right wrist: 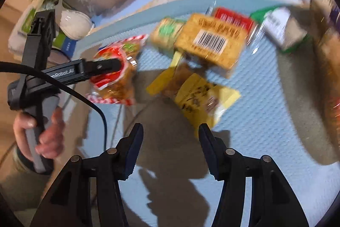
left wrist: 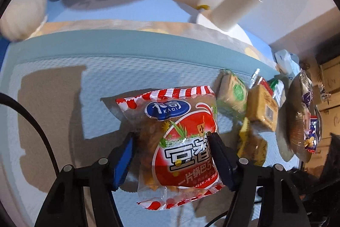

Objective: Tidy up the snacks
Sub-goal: 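Grasp the red-white striped bread bag with the left tool while the right tool grasps the yellow peanut bag, then carry the striped bread bag and yellow peanut bag to the glass plate and drop both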

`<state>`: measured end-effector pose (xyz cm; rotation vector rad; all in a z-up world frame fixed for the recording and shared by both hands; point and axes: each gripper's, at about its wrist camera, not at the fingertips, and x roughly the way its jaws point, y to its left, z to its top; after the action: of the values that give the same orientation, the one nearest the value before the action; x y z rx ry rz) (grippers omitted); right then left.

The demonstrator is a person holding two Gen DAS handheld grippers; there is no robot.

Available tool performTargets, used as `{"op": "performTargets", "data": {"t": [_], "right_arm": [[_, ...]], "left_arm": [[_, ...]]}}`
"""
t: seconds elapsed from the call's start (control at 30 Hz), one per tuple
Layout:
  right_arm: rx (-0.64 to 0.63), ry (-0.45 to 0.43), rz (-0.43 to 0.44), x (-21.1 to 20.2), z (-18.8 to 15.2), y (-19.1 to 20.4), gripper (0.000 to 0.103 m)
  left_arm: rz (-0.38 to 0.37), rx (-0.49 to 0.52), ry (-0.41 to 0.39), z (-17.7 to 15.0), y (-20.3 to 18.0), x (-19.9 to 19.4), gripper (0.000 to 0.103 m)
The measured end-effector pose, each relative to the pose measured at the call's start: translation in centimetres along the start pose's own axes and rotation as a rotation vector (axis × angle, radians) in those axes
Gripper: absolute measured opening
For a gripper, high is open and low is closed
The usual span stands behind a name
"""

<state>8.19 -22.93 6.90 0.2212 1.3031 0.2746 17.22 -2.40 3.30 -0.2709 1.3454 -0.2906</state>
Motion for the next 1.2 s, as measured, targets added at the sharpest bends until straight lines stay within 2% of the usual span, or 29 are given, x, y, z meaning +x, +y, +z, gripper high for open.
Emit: {"op": "performTargets", "data": {"t": [0.17, 0.27, 0.43, 0.6, 0.67, 0.73, 0.77, 0.8, 0.93, 1.2], "right_arm": [[-0.122, -0.045, -0.083, -0.5, 2.2, 0.2, 0.058], [-0.225, -0.015, -0.086, 0.9, 3.3, 0.7, 0.071], [-0.321, 0.01, -0.136, 3.9, 3.9, 1.4, 0.071], [-0.297, 0.031, -0.105, 5.1, 3.9, 1.3, 0.071], [-0.308, 0.03, -0.125, 5.3, 3.3, 1.6, 0.07], [-0.316, 0.023, -0.152, 5.4, 2.3, 2.0, 0.061], [-0.314, 0.019, -0.162, 5.4, 2.2, 2.1, 0.05], [-0.308, 0.011, -0.172, 5.3, 1.9, 2.1, 0.045], [-0.256, -0.005, -0.16, 4.5, 1.1, 1.7, 0.043], [-0.146, -0.048, -0.083, 0.3, -1.7, 0.8, 0.043]], "left_arm": [[-0.009, -0.002, -0.005, -0.5, 1.0, -0.4, 0.067], [-0.014, -0.008, -0.006, -0.5, 1.0, -0.4, 0.067], [-0.015, 0.0, -0.013, -0.6, 1.1, -0.6, 0.066], [-0.016, 0.023, -0.023, -1.0, 1.1, -1.1, 0.063], [-0.019, 0.03, -0.025, -1.2, 1.0, -1.3, 0.059], [-0.018, 0.035, -0.03, -1.4, 0.9, -1.4, 0.058], [-0.016, 0.036, -0.032, -1.7, 0.9, -1.5, 0.058], [-0.016, 0.038, -0.033, -1.8, 0.7, -1.5, 0.057], [-0.026, 0.065, -0.049, -2.9, -0.2, -2.0, 0.053], [-0.022, 0.078, -0.093, -4.8, -1.8, -4.3, 0.052]]}}
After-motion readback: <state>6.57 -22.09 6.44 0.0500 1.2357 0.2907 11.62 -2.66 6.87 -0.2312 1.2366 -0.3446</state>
